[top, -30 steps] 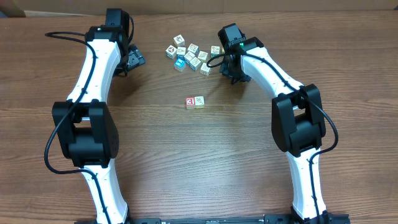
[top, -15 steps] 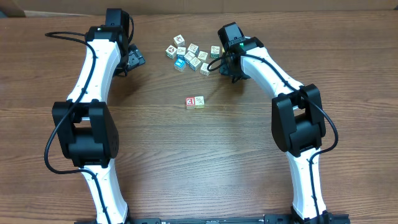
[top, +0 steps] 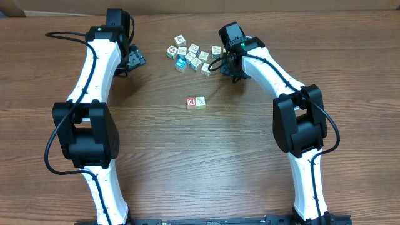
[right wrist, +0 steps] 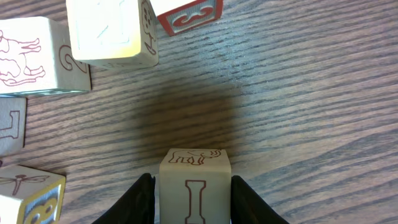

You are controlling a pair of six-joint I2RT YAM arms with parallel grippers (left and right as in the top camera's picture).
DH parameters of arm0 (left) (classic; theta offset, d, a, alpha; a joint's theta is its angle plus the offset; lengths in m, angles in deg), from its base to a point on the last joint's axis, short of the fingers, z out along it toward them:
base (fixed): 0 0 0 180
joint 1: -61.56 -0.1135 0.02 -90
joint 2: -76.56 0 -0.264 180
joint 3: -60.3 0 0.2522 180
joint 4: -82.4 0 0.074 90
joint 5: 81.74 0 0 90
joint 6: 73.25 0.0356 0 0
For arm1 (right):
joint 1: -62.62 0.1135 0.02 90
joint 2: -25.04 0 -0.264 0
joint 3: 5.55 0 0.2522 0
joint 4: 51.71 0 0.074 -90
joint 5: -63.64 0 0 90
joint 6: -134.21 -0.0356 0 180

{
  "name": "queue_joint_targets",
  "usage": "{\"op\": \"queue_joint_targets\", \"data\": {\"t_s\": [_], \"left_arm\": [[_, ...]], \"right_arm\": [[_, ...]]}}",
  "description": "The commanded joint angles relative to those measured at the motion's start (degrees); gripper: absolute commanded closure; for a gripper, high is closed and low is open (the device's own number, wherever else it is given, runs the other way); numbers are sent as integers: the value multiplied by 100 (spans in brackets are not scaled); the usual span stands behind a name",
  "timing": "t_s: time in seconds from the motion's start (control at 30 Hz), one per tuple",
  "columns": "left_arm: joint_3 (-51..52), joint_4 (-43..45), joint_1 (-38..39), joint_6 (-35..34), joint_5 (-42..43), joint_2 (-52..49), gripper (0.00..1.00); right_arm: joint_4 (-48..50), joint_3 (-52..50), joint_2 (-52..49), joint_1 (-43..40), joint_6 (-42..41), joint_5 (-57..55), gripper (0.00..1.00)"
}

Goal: Form a horizontal line
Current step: 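Close the right gripper on the white I block and lift it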

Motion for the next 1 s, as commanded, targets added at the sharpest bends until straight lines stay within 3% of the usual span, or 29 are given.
{"op": "queue_joint_targets", "data": {"t_s": [0.0,0.13,0.43,0.77,0.97], "left_arm": [[-129,4,-24,26,22,-103,0],[-129,4,-24,26,22,-103,0],[-129,7,-24,26,22,-103,0],[-129,4,-24,26,22,-103,0],[-129,4,-24,26,22,-103,0]], "right_arm": [[70,-17,-81,0,42,-13,65],[-7,-7,-79,0,44,-15,71],[-872,647,-22,11,44,79,73],[-1543,809,-15,35,46,1421,73],[-1875,807,-15,170,48,1650,73]]}}
